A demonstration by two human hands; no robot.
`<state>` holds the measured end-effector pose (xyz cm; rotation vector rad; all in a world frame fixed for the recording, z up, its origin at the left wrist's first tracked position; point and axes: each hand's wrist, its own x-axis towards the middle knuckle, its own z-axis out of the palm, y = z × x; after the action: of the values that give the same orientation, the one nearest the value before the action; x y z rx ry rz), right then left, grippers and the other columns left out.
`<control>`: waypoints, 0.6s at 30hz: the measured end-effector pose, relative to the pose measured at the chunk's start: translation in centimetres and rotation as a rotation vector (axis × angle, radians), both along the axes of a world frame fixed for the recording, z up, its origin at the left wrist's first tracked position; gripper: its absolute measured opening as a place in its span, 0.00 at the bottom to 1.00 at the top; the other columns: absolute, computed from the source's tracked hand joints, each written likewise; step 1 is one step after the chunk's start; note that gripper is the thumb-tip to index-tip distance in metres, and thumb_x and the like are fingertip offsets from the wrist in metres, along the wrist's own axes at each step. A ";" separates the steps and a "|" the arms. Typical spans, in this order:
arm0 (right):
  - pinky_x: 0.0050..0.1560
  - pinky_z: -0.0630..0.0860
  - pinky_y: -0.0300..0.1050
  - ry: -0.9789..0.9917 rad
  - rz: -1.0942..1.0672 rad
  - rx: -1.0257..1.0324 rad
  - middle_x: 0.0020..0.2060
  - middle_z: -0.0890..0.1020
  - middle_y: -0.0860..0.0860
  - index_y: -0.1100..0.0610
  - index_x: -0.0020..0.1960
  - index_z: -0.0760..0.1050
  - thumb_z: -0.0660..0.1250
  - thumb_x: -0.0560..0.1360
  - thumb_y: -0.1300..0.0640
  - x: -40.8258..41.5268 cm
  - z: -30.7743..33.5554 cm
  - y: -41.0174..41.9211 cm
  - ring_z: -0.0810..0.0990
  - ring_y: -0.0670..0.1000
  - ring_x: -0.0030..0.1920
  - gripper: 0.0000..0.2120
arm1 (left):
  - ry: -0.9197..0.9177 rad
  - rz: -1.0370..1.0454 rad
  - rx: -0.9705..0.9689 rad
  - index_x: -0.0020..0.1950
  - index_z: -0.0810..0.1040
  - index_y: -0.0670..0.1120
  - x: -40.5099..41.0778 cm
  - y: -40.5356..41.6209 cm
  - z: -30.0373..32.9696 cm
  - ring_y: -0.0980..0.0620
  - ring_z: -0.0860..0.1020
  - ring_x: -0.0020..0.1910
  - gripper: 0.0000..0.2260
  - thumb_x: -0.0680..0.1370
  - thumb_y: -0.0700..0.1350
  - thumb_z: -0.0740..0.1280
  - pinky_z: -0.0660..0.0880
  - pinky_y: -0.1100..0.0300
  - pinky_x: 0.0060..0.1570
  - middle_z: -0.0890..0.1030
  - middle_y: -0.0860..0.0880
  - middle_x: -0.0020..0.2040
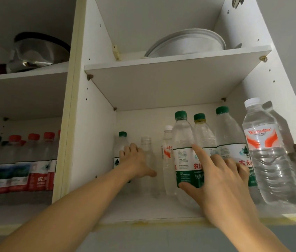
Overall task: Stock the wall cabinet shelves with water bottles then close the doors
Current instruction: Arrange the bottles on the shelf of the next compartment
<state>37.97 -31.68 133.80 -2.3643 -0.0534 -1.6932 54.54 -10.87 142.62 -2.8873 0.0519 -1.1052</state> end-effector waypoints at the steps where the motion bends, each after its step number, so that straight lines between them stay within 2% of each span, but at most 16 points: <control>1: 0.60 0.69 0.59 0.005 -0.001 0.001 0.51 0.81 0.50 0.46 0.78 0.62 0.74 0.65 0.31 0.0 0.0 0.0 0.78 0.59 0.54 0.47 | -0.005 0.021 0.020 0.75 0.64 0.43 -0.1 0.2 0.1 0.40 0.62 0.68 0.52 0.62 0.75 0.69 0.61 0.44 0.67 0.64 0.44 0.69; 4: 0.61 0.68 0.58 0.000 0.010 0.012 0.50 0.81 0.49 0.45 0.78 0.62 0.74 0.65 0.31 0.0 0.0 0.0 0.78 0.58 0.54 0.47 | 0.013 0.121 0.115 0.80 0.59 0.43 -0.4 0.8 0.1 0.37 0.52 0.77 0.52 0.66 0.73 0.68 0.47 0.34 0.74 0.55 0.41 0.77; 7: 0.60 0.69 0.59 -0.007 0.018 0.016 0.48 0.82 0.50 0.45 0.78 0.62 0.75 0.64 0.31 0.0 0.1 -0.1 0.78 0.59 0.53 0.48 | -0.003 0.200 0.168 0.82 0.46 0.41 -0.5 1.3 0.0 0.35 0.43 0.80 0.58 0.68 0.75 0.65 0.38 0.31 0.73 0.44 0.38 0.81; 12: 0.59 0.69 0.59 -0.016 0.026 0.025 0.47 0.81 0.50 0.46 0.77 0.64 0.76 0.64 0.33 0.2 -0.1 -0.1 0.77 0.60 0.53 0.47 | -0.079 0.197 0.141 0.81 0.33 0.43 -0.5 1.5 -0.3 0.36 0.44 0.81 0.64 0.66 0.76 0.67 0.44 0.34 0.76 0.43 0.39 0.82; 15: 0.61 0.68 0.58 0.020 0.026 0.024 0.49 0.80 0.50 0.45 0.77 0.62 0.75 0.65 0.32 0.0 0.0 -0.1 0.77 0.59 0.54 0.47 | -0.065 0.178 0.101 0.81 0.32 0.44 -0.8 1.4 -0.8 0.36 0.45 0.81 0.62 0.68 0.74 0.68 0.50 0.39 0.77 0.43 0.39 0.82; 18: 0.61 0.66 0.57 0.038 0.019 0.020 0.51 0.80 0.49 0.44 0.78 0.59 0.73 0.66 0.31 -0.1 0.1 -0.1 0.76 0.58 0.55 0.46 | -0.077 0.162 0.112 0.82 0.34 0.44 -1.2 1.0 -0.9 0.36 0.47 0.80 0.62 0.68 0.73 0.70 0.51 0.41 0.77 0.44 0.38 0.82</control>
<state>37.83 -31.79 133.88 -2.3729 -0.0512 -1.6321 53.32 -9.84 141.69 -2.6934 -0.1174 -1.1441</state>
